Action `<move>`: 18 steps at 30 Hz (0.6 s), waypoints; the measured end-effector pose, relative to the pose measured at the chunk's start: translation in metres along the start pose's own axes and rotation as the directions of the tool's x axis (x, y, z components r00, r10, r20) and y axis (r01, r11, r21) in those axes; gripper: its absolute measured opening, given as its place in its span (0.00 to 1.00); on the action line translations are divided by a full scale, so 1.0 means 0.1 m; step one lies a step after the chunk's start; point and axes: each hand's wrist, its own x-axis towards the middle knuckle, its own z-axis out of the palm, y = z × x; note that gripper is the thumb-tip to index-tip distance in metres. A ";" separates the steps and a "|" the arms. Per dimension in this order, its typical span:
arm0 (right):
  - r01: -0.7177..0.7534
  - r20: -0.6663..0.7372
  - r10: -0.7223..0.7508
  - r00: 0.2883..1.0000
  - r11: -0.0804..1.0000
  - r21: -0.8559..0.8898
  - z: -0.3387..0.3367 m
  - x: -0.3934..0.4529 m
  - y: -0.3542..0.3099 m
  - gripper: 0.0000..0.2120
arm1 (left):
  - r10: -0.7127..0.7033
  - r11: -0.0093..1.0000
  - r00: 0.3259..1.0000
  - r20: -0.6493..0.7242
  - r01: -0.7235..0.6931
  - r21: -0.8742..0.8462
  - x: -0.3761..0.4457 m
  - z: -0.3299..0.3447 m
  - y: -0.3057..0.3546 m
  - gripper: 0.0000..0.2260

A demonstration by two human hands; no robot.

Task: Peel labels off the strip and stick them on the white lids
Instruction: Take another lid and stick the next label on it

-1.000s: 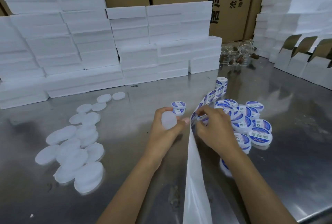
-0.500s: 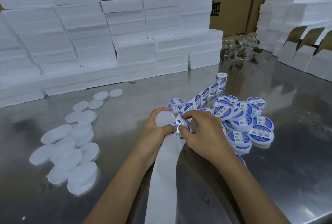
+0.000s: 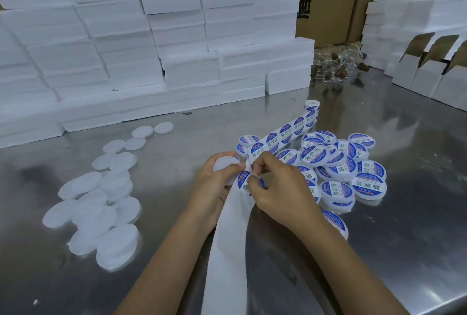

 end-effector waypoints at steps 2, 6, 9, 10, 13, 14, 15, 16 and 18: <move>-0.013 0.037 0.012 0.999 1.000 0.016 0.00 -0.01 -0.02 0.09 | 0.020 1.000 1.000 -0.017 -0.020 -0.001 0.01 -0.01 -0.01 0.12; -0.045 0.059 0.039 0.997 0.994 0.096 0.00 0.00 -0.03 0.09 | 0.101 0.992 0.988 -0.116 -0.091 0.085 0.03 -0.03 -0.04 0.11; -0.045 -0.046 0.057 0.997 0.972 0.230 -0.05 0.03 -0.03 0.06 | 0.162 0.977 0.973 -0.165 -0.135 0.163 0.05 -0.05 -0.04 0.12; -0.068 -0.064 0.094 0.994 0.944 0.324 -0.07 0.04 -0.03 0.06 | 0.177 0.971 0.970 -0.164 -0.144 0.192 0.05 -0.06 -0.05 0.12; -0.160 -0.045 0.233 0.971 0.783 0.600 -0.16 0.13 -0.06 0.10 | 0.229 0.946 0.960 -0.160 -0.181 0.268 0.03 -0.07 -0.05 0.12; -0.164 -0.042 0.257 0.965 0.726 0.668 -0.19 0.17 -0.08 0.11 | 0.244 0.945 0.958 -0.153 -0.199 0.260 0.02 -0.05 -0.03 0.11; -0.159 -0.040 0.266 0.963 0.682 0.714 -0.22 0.22 -0.11 0.12 | 0.252 0.952 0.957 -0.141 -0.218 0.217 0.01 -0.03 0.00 0.10; -0.155 -0.032 0.260 0.965 0.663 0.733 -0.24 0.28 -0.15 0.11 | 0.246 0.964 0.960 -0.137 -0.227 0.139 0.01 -0.02 0.05 0.08; -0.150 0.007 0.207 0.978 0.685 0.713 -0.24 0.40 -0.26 0.10 | 0.170 0.978 0.975 -0.141 -0.185 -0.099 0.03 -0.01 0.17 0.10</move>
